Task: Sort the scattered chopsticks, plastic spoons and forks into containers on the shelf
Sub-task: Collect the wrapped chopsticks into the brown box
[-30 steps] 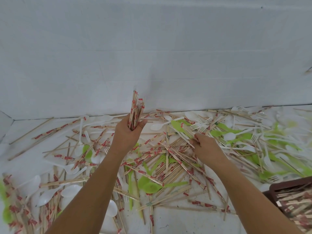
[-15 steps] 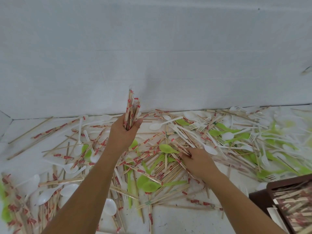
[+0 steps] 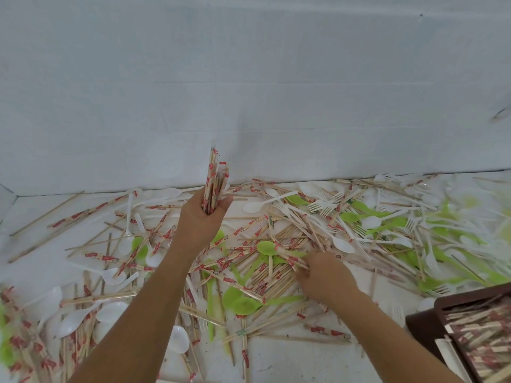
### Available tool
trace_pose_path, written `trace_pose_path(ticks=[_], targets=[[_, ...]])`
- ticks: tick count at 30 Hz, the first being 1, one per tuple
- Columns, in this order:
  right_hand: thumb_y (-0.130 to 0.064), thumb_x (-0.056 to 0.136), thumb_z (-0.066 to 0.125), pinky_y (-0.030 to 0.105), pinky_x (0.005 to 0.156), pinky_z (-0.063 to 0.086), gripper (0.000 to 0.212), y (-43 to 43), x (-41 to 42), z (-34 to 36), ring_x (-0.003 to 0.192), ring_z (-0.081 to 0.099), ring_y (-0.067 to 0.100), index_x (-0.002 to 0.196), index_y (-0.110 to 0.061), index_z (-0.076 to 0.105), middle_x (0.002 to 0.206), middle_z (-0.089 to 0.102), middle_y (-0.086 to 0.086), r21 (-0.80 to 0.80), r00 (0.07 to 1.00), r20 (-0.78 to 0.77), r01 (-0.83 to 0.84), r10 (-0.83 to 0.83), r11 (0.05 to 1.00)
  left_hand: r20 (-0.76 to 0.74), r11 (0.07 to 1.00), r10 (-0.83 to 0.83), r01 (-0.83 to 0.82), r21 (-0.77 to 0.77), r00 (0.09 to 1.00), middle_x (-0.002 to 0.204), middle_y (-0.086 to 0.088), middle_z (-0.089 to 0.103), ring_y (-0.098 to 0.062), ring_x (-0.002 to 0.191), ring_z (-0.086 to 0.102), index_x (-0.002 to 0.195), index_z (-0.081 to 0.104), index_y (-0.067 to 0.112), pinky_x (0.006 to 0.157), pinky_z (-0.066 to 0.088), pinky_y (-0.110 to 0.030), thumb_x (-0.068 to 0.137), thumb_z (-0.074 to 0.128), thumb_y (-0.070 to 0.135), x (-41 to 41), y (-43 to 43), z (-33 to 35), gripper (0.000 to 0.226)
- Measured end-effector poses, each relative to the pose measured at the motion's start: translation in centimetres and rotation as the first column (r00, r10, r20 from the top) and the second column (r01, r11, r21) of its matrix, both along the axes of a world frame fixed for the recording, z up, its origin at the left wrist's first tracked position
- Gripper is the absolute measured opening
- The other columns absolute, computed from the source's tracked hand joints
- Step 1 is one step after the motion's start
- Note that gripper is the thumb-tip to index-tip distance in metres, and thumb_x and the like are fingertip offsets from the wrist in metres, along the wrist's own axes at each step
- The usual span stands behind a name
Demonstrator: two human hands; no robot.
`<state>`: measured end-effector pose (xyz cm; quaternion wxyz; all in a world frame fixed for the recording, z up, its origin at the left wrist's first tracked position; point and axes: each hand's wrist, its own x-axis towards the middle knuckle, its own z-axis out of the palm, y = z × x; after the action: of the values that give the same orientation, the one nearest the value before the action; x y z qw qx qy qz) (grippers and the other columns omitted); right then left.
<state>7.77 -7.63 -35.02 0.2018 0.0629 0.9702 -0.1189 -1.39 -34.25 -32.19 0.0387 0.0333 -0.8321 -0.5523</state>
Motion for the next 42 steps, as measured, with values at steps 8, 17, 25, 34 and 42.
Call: trace_pose_path(ticks=[8, 17, 25, 34, 42], targets=[[-0.022, 0.094, 0.055, 0.031, 0.059, 0.049, 0.011, 0.8, -1.8, -1.0, 0.067, 0.058, 0.017, 0.085, -0.029, 0.053, 0.079, 0.056, -0.003, -0.063, 0.973, -0.183, 0.130, -0.140, 0.989, -0.001, 1.000, -0.004, 0.004, -0.025, 1.000, 0.077, -0.012, 0.068, -0.030, 0.067, 0.066, 0.087, 0.064, 0.028, 0.066, 0.057, -0.043, 0.092, 0.071, 0.054, 0.2, -0.3, -0.2, 0.027], [-0.026, 0.084, 0.053, 0.029, 0.057, 0.037, 0.014, 3.9, -4.7, 0.7, 0.074, 0.056, 0.024, 0.075, -0.023, 0.062, 0.068, 0.056, 0.002, -0.024, 0.970, -0.232, 0.065, -0.069, 0.998, 0.030, 1.000, 0.000, 0.001, -0.028, 1.000, 0.060, -0.003, 0.052, -0.034, 0.059, 0.058, 0.078, 0.055, 0.026, 0.064, 0.057, -0.048, 0.094, 0.071, 0.049, 0.9, -0.7, 0.1, 0.032], [-0.022, 0.099, 0.047, 0.032, 0.073, 0.050, 0.042, 2.6, -1.6, 0.4, 0.106, 0.065, 0.021, 0.141, -0.029, 0.053, 0.134, 0.056, -0.008, 0.148, 0.792, 0.016, -0.606, 0.611, 0.782, 0.060, 0.991, -0.008, 0.016, -0.136, 0.998, 0.055, 0.005, 0.053, -0.002, 0.047, 0.050, 0.075, 0.056, 0.036, 0.054, 0.041, -0.020, 0.096, 0.068, 0.048, 1.3, -1.6, 0.3, 0.027], [-0.029, 0.077, 0.061, 0.036, 0.057, 0.059, 0.083, 0.9, -2.3, -1.3, 0.070, 0.063, 0.024, 0.154, -0.020, 0.031, 0.148, 0.031, 0.009, 0.334, 0.666, 0.160, -0.731, 0.729, 0.594, 0.058, 0.989, 0.038, -0.029, -0.146, 0.998, 0.065, -0.014, 0.059, -0.031, 0.061, 0.060, 0.081, 0.059, 0.019, 0.068, 0.056, -0.051, 0.094, 0.065, 0.058, 2.7, -2.8, 1.4, 0.041], [-0.020, 0.089, 0.062, 0.031, 0.051, 0.046, 0.035, 0.2, -1.6, -0.6, 0.063, 0.054, 0.021, 0.123, -0.016, 0.057, 0.108, 0.052, 0.001, 0.383, 0.555, 0.253, -0.810, 0.793, 0.445, 0.060, 0.992, 0.033, -0.026, -0.125, 0.998, 0.061, -0.001, 0.053, -0.018, 0.057, 0.053, 0.073, 0.052, 0.024, 0.061, 0.049, -0.035, 0.096, 0.065, 0.053, 5.0, -2.0, 2.6, 0.039]])
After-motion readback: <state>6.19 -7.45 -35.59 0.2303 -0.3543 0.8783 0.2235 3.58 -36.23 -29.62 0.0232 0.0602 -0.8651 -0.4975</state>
